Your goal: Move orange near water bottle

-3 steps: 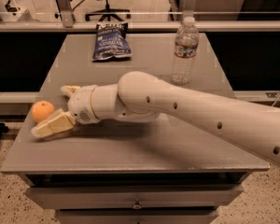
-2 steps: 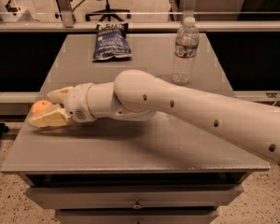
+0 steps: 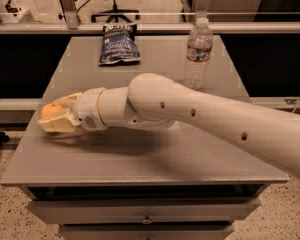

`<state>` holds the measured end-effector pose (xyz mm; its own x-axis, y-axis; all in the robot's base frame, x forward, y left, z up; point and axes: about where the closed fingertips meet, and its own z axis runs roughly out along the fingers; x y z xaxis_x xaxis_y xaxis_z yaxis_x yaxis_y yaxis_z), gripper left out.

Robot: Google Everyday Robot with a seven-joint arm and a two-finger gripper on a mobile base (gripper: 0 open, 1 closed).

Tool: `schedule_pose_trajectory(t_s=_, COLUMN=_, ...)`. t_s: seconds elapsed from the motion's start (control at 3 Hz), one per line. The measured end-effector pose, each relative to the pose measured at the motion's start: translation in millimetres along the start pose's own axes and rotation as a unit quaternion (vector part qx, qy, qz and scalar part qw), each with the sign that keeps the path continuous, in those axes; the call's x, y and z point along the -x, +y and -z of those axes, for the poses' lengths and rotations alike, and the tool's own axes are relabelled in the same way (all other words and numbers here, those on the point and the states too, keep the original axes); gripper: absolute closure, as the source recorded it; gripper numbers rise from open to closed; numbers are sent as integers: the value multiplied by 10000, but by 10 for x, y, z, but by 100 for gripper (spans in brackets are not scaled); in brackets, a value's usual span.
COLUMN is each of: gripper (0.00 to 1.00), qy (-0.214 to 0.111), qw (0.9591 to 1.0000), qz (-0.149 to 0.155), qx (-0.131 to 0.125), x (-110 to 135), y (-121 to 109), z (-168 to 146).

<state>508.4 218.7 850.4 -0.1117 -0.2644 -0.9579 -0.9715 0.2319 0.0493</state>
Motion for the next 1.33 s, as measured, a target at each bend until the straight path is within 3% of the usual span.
schedule_pose_trajectory(t_s=0.33, gripper=100, qy=235, qw=9985, qz=96, qx=-478, x=47, y=-167, z=622)
schedule_pose_trajectory(t_s=0.67, gripper=100, qy=487, qw=9922, qz=192, qx=-1129, x=125, y=-412, z=1604)
schedule_pose_trajectory(t_s=1.0, gripper=100, qy=649, qw=9846, qz=65, qx=-1620, x=15, y=-648, z=2590)
schedule_pose_trajectory(t_s=1.33, gripper=100, qy=644, qw=9858, qz=102, qx=-1551, x=42, y=-605, z=2468)
